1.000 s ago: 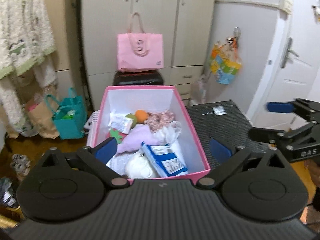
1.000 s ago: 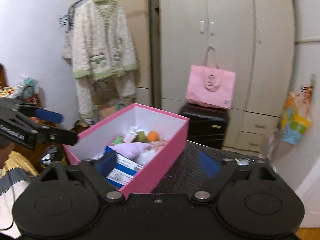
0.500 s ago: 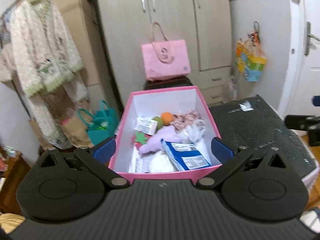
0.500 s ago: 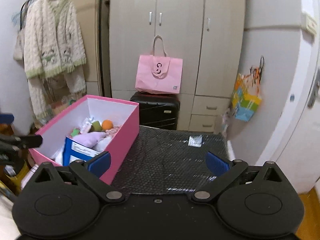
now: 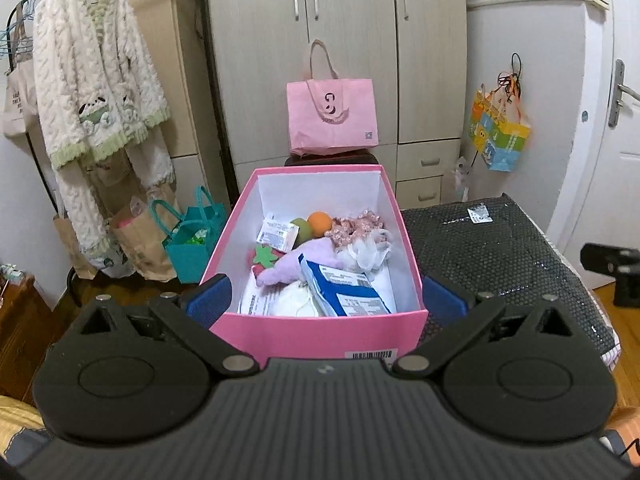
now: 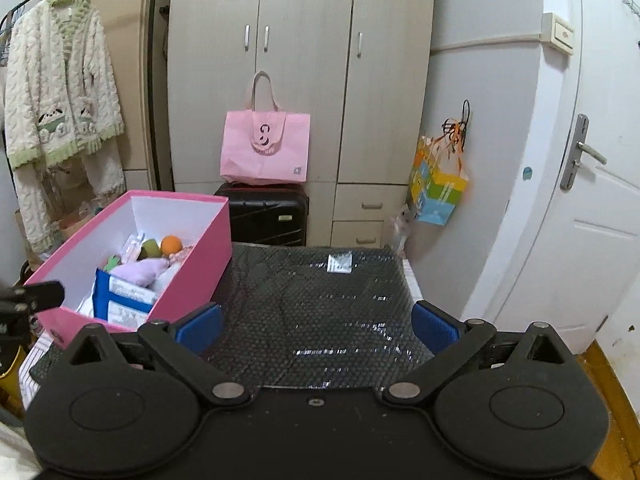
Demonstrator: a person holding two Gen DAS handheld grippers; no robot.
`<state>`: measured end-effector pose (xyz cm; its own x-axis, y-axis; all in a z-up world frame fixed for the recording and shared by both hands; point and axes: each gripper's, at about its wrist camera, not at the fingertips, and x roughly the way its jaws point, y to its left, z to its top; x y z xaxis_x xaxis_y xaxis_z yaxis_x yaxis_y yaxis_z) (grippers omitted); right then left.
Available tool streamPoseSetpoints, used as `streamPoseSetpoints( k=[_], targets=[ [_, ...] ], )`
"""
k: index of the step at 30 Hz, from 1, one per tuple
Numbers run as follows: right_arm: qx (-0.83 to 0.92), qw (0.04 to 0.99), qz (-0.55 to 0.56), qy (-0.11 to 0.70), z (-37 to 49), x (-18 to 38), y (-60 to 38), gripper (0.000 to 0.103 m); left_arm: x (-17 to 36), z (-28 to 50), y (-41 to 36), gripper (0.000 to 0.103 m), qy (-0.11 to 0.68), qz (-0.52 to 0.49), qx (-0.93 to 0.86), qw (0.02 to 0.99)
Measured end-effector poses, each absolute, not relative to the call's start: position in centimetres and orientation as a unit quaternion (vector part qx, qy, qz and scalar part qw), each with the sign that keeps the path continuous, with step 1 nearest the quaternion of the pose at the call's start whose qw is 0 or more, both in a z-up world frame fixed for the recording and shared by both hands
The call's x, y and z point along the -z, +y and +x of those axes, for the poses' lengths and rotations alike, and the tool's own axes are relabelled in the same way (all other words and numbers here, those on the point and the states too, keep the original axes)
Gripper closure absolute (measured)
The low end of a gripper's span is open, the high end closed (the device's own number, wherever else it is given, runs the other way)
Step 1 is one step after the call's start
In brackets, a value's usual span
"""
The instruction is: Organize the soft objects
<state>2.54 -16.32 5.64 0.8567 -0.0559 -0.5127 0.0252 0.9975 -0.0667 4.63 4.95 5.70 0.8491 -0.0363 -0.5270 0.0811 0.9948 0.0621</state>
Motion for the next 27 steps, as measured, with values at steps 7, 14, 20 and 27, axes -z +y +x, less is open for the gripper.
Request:
streamPoseSetpoints(
  k=[7, 14, 20, 27],
  targets=[
    [0.022, 0.966, -0.032, 0.255, 1.1, -5.4, -16.1, 0.001, -5.0, 3.7, 4.4, 0.0, 0.263, 0.042, 0.026, 0.964],
    [0.016, 0.967, -0.038, 0.25, -0.3, -4.8, -15.9, 0.001, -4.5, 2.1, 4.1, 0.0, 0.259, 0.045, 0.029, 0.964],
    [0.025, 0.97, -0.034, 0.239, -1.2, -4.7, -16.5, 0.001, -4.5, 1.0, 4.3, 0.0, 0.247, 0.041, 0.017, 0.968],
    [0.034, 0.974, -0.02, 0.222, -2.2, -4.1, -17.5, 0.001, -4.0, 0.0, 4.3, 0.0, 0.236, 0.042, 0.009, 0.971]
  ],
)
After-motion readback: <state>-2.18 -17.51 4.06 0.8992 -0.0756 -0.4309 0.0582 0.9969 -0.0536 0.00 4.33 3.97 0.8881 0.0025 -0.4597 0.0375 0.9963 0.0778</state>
